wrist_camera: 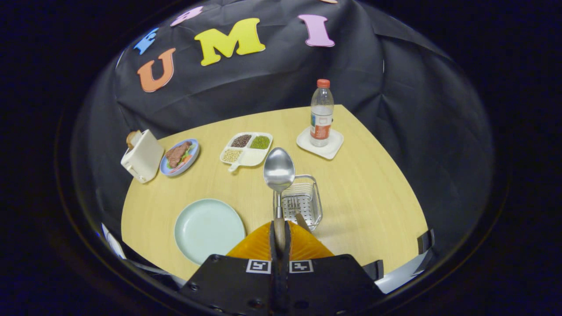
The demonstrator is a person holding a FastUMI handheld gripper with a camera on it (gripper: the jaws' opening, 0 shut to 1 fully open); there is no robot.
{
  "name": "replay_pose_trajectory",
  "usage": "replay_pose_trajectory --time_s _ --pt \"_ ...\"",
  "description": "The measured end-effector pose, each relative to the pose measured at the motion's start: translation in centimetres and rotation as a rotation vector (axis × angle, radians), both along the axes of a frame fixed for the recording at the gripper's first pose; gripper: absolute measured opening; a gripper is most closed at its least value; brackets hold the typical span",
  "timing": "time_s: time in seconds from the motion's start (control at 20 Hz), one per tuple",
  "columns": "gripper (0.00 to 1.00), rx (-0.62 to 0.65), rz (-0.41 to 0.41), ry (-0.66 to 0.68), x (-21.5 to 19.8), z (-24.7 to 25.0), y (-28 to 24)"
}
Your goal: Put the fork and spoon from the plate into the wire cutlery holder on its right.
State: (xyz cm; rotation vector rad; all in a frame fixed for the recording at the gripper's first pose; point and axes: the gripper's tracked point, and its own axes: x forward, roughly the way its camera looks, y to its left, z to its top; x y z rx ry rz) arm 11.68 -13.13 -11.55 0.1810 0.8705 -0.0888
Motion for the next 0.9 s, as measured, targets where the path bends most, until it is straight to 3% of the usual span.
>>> replay_pose_trajectory --time_s 0.9 --pt "0.05 0.067 -0.031 0.029 1.1 -2.3 -1.3"
